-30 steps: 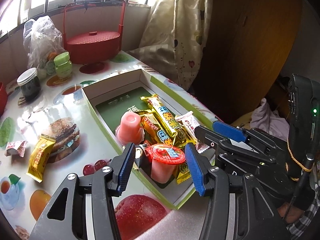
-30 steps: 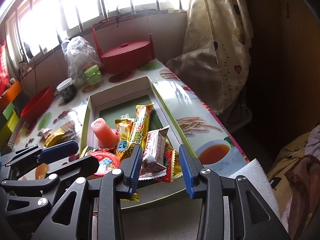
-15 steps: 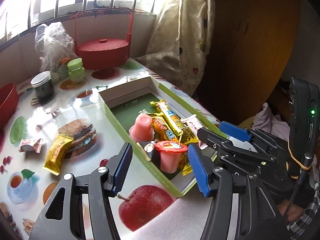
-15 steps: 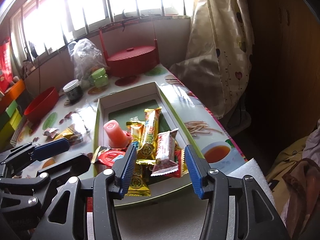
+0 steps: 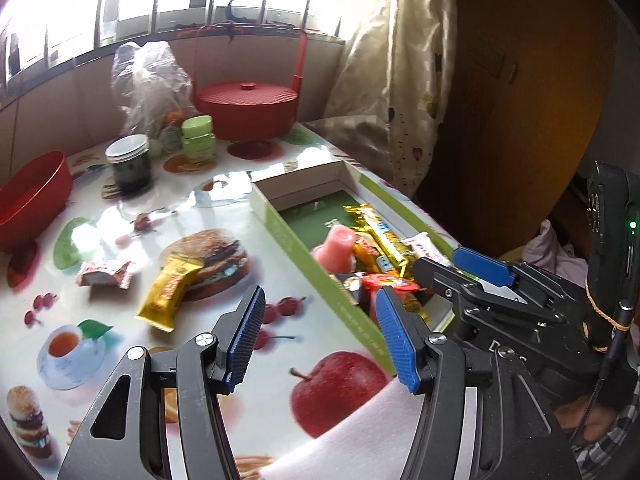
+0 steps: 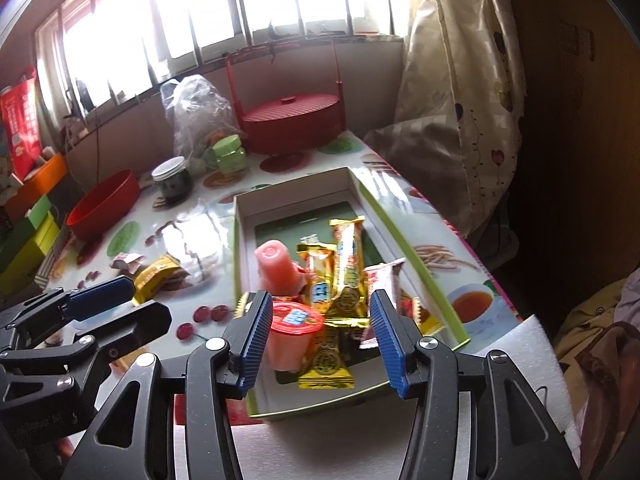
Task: Organize snacks
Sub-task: 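Move both open tools back toward the remaining snacks on the table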
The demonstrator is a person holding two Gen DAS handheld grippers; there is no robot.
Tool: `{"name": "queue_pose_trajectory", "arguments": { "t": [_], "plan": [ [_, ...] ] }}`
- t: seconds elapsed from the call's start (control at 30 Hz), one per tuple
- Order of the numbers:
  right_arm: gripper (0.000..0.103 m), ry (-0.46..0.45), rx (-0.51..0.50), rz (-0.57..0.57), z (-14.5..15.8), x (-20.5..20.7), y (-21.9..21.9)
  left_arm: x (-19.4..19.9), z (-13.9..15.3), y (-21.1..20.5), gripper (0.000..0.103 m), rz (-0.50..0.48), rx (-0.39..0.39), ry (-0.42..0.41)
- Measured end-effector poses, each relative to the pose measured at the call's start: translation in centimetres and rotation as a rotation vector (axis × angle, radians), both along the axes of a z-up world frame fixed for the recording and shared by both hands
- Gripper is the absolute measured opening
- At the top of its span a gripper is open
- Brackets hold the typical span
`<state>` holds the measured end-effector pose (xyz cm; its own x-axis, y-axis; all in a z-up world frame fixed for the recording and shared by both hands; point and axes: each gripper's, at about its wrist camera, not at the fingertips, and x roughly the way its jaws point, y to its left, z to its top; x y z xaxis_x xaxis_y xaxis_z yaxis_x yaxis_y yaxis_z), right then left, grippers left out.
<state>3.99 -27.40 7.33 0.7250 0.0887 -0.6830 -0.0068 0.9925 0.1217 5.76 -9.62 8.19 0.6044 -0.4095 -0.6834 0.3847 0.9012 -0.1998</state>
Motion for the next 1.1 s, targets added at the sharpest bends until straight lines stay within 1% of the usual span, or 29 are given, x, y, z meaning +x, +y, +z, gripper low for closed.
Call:
{"name": "queue_pose_trajectory", "arguments": {
  "t": [0.3, 0.6, 0.9, 1.1],
  "plan": [
    [0.05, -0.001, -0.001, 0.055, 0.4, 0.6, 2.6, 0.2, -0.1, 3.1, 0.059, 0.067, 0.004, 0.003],
    [0.05, 0.015, -0.002, 0.118, 0.1, 1.6, 5.8, 0.9, -0.7, 6.9, 0.059, 0.145, 0.009, 0.026],
    [0.05, 0.048, 0.0, 0.183, -0.7, 2.9, 9.0, 1.5, -1.5, 10.3, 0.059, 0.216, 0.01, 0.046],
    [0.05, 0.082, 0.039, 0.227, -1.4, 4.2, 11.3, 1.9, -2.1, 13.0, 0.059, 0.269, 0.009, 0.056]
  ]
}}
